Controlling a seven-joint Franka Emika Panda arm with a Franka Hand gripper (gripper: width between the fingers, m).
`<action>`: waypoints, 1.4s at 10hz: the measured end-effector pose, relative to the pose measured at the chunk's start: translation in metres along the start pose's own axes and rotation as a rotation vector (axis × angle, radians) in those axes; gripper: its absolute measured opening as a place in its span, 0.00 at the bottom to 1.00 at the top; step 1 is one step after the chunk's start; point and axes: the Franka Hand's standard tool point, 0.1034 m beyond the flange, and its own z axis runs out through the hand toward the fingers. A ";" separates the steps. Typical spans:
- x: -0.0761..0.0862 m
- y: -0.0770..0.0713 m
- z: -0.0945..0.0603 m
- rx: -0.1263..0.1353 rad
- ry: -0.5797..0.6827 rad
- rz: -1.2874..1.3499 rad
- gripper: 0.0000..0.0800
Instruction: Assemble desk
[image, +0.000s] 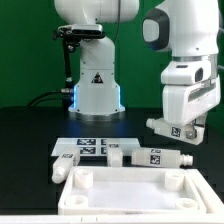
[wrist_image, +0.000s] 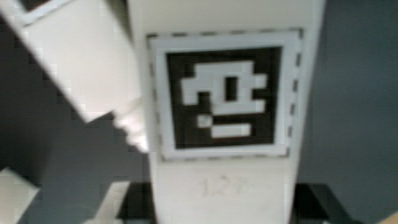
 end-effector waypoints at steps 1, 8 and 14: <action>-0.001 0.000 0.002 0.003 -0.003 0.009 0.36; -0.014 0.013 -0.001 0.015 0.072 0.755 0.36; -0.005 -0.019 0.025 0.044 0.060 1.005 0.36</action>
Offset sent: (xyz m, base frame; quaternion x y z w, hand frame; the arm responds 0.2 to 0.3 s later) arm -0.0047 -0.0112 0.0096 -0.0517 0.0614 0.3483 0.9340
